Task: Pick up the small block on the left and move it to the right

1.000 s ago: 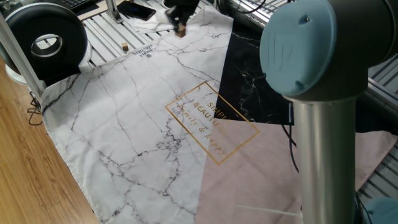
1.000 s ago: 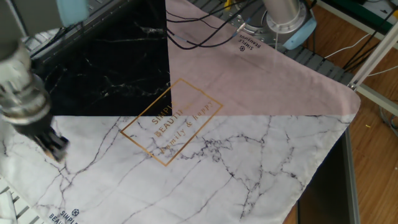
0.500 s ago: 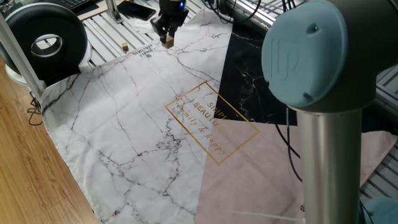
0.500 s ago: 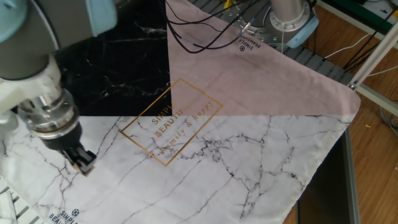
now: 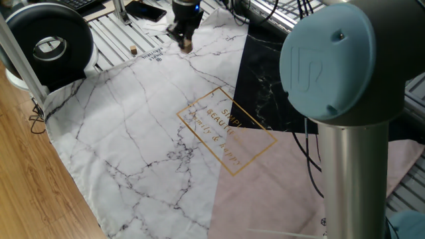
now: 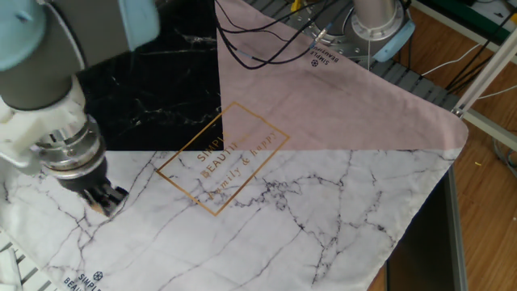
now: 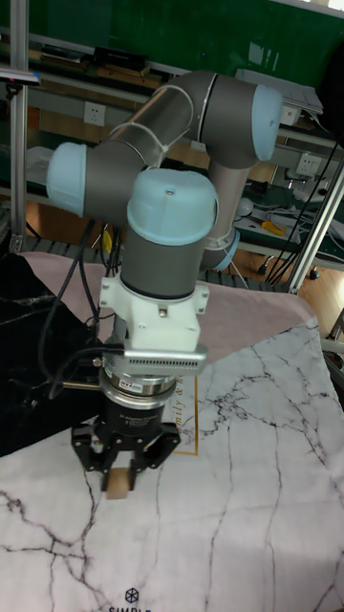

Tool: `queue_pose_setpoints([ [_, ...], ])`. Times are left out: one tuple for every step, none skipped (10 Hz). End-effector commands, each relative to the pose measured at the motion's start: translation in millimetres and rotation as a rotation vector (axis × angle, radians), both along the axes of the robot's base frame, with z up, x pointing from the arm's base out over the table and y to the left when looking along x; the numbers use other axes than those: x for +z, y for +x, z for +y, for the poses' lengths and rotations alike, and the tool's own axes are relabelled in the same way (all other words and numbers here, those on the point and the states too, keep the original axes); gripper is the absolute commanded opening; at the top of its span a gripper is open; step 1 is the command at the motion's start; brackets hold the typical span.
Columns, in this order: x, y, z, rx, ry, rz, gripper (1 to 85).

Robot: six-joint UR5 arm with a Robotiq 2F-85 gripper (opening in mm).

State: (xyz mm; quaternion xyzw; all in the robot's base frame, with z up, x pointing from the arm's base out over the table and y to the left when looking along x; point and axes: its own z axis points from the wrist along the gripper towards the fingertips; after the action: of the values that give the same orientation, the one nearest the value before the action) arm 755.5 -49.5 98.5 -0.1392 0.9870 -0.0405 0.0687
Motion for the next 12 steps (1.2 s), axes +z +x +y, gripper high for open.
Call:
queue_pose_setpoints([
  [4.4, 5.9, -19, 0.117, -0.089, -0.014, 0.7],
  [4.5, 4.3, -21, 0.107, -0.098, -0.008, 0.7],
  [3.1, 2.0, -13, 0.098, -0.062, -0.002, 0.7],
  [2.5, 0.9, -9, 0.081, -0.046, 0.001, 0.7],
  [-0.5, -0.3, 18, 0.040, -0.025, 0.005, 0.7],
  [-7.5, -1.0, 57, -0.002, -0.007, -0.005, 0.7],
  [-15.7, -6.7, 95, -0.032, 0.027, -0.005, 0.7],
  [-17.5, -8.2, 117, -0.056, 0.053, -0.014, 0.7],
  [-14.5, -13.6, 144, -0.095, 0.106, -0.006, 0.7],
  [-10.4, -16.9, 161, -0.137, 0.113, -0.005, 0.7],
  [-2.5, -16.9, 181, -0.175, 0.120, -0.010, 0.7],
  [6.9, -17.1, 205, -0.204, 0.156, -0.011, 0.7],
])
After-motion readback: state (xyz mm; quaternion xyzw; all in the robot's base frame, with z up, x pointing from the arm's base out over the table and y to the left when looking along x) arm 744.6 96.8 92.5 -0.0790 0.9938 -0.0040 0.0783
